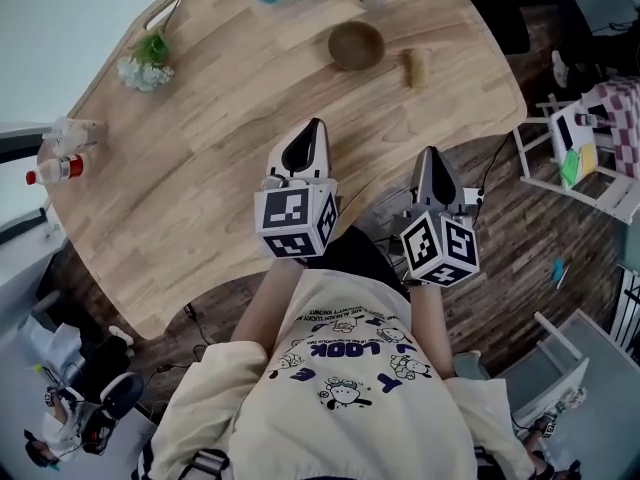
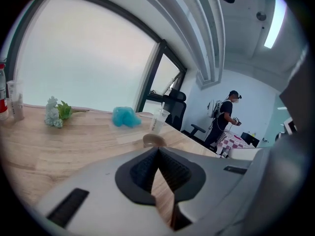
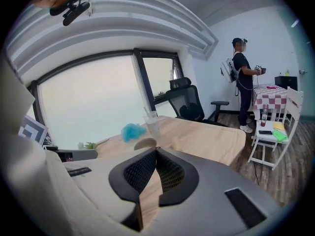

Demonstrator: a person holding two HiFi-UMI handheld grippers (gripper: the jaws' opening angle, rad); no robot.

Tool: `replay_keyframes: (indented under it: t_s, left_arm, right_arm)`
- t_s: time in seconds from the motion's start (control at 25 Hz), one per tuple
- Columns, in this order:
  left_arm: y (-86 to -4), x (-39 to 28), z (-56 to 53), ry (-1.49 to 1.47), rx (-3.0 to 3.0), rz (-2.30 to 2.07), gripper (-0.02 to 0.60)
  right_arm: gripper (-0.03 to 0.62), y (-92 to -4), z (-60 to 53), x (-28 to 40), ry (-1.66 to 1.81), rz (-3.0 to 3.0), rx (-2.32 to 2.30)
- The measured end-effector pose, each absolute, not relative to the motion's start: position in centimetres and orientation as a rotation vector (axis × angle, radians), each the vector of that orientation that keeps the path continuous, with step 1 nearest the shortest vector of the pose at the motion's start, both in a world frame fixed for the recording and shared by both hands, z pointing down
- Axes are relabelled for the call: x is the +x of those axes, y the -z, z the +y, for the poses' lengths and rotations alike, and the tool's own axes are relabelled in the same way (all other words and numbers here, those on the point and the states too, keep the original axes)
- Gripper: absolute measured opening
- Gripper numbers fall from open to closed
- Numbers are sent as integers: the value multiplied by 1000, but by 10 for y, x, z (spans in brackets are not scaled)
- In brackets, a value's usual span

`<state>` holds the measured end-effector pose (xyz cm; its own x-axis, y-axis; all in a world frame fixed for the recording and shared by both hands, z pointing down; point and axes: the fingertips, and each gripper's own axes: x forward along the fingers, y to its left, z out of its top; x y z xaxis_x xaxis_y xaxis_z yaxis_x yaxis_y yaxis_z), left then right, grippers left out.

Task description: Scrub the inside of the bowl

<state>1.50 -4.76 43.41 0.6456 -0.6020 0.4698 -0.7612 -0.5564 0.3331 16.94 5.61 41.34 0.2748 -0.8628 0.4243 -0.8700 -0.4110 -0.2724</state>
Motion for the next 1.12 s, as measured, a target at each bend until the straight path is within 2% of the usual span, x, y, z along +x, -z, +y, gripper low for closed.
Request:
replay_keyframes:
  t_s: [0.56, 1.12]
  left_arm:
    - [-457, 17, -71, -440, 2293, -1029, 23]
    - [-474, 23, -94, -483, 2146, -1249, 23]
  right_arm:
    - [15, -430, 26, 167, -824, -1677, 2417]
    - [16, -453, -16, 217, -837, -1779, 2304]
